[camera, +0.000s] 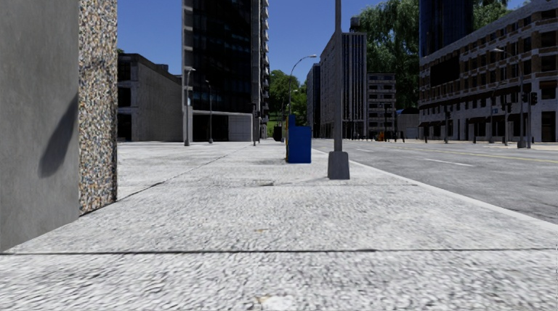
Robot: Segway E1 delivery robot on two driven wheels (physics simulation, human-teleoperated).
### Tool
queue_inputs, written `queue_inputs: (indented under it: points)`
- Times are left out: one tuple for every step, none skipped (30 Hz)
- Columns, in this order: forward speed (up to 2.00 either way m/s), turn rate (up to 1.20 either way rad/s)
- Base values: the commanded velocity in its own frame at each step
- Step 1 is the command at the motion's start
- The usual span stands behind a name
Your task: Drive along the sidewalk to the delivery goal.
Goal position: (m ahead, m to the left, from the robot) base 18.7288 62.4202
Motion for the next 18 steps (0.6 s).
queue_inputs:
  points:
    - [1.96, 0.00]
    - [1.96, 0.00]
    - [1.96, 0.00]
    - [1.96, 0.00]
    - [1.96, 0.00]
    - [1.96, 0.00]
    - [1.96, 0.00]
    - [1.96, 0.00]
    - [1.96, 0.00]
    - [1.96, 0.00]
    - [1.96, 0.00]
    - [1.96, 0.00]
    - [1.96, 0.00]
    - [1.96, 0.00]
    - [1.96, 0.00]
    - [1.96, 0.00]
    - [1.96, 0.00]
    - [1.97, 0.00]
